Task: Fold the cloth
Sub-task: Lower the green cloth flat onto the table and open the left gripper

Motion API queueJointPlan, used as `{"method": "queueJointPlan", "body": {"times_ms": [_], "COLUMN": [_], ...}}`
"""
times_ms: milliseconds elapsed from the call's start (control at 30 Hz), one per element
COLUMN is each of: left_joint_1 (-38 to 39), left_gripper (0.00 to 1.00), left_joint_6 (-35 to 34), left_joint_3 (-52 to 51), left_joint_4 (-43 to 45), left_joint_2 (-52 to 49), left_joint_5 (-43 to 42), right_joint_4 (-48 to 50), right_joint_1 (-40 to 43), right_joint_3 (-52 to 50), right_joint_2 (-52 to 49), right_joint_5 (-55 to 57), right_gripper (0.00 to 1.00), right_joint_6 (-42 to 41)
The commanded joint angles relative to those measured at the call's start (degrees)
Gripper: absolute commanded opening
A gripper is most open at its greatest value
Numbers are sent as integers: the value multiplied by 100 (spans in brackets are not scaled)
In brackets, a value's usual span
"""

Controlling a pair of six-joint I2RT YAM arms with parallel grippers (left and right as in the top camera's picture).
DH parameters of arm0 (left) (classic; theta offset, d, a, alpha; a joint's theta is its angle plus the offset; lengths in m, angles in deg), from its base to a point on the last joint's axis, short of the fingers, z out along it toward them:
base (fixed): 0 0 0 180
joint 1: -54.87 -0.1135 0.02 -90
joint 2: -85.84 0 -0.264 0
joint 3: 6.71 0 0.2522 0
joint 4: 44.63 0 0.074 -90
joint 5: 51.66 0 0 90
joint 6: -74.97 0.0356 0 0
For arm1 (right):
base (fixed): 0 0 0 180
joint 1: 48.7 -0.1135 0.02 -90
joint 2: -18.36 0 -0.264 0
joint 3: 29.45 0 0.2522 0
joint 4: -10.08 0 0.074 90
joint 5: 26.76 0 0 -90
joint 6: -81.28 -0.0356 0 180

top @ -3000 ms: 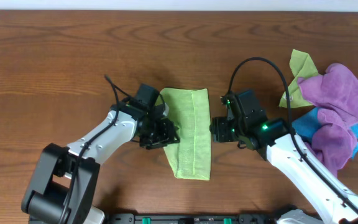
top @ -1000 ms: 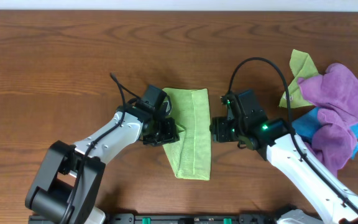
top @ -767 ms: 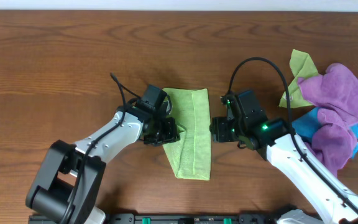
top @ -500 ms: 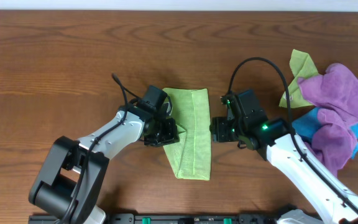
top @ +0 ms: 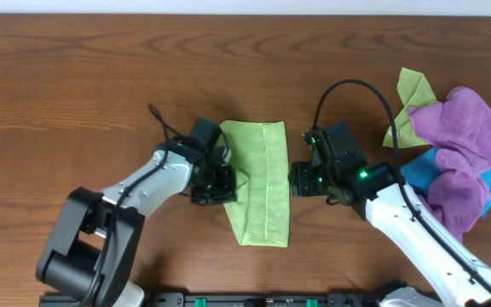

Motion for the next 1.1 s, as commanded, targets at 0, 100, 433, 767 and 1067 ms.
{"method": "queueJointPlan", "body": {"times_ms": [0,100,433,767,1067], "left_joint_1": [-251,-448,-511,-514,-514], "left_gripper": [6,6,6,45,66], "left_joint_6": [612,846,973,1014,1010], "left_joint_3": [155,168,166,166,166], "left_joint_4": [-481,-1054,-2330,-3101,-3058], "left_joint_2": [411,669,802,802,802], "left_joint_5": [186,321,1032,2098,2096], "right_joint_4": [-109,-216,-573,-723,-1110], "right_joint_1": [35,35,31,28,-920], "right_joint_3": [109,107,107,107,107], "right_joint_2": [68,68,68,68,66], "right_joint_5": [-31,-201,-542,-925,-1281], "right_gripper": [63,64,66,72,70], "right_joint_6": [79,264,420,780,1099]}}
